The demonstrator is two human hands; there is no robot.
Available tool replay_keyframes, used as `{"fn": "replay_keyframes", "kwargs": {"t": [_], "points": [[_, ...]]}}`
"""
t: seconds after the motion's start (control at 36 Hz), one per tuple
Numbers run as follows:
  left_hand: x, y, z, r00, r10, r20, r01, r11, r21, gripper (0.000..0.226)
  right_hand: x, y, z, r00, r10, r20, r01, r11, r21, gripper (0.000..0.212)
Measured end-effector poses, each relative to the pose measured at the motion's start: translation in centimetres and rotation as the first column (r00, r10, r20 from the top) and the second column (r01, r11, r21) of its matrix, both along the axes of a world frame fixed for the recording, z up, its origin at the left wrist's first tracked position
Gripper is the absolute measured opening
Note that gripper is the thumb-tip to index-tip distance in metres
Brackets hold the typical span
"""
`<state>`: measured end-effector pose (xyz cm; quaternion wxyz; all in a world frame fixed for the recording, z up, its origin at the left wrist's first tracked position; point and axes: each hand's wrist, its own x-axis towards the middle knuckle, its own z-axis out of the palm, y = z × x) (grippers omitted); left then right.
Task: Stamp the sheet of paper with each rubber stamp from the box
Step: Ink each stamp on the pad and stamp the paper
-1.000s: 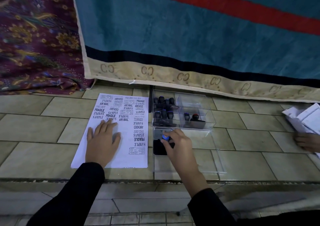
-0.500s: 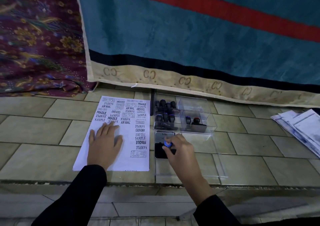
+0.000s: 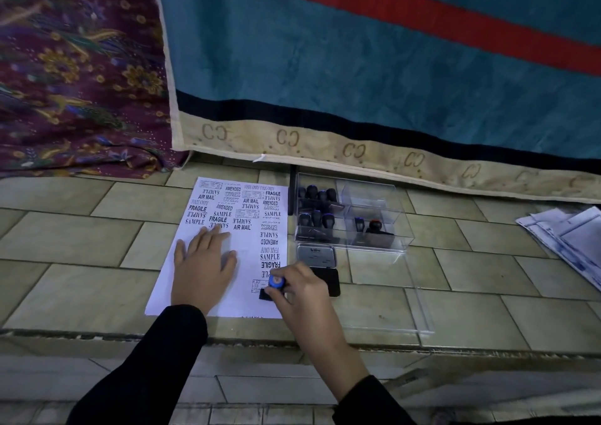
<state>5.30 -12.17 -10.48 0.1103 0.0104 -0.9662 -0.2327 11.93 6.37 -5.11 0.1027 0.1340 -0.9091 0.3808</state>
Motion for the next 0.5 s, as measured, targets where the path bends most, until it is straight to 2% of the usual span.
{"fn": "replay_keyframes", "kwargs": {"t": [0.5], "points": [[-0.19, 0.02, -0.28, 1.000, 0.007, -0.010, -0.008, 1.000, -0.013, 0.040, 0.12, -0.88, -0.05, 0.998, 0.031, -0.050, -0.027, 0.996, 0.082, 0.018]]}}
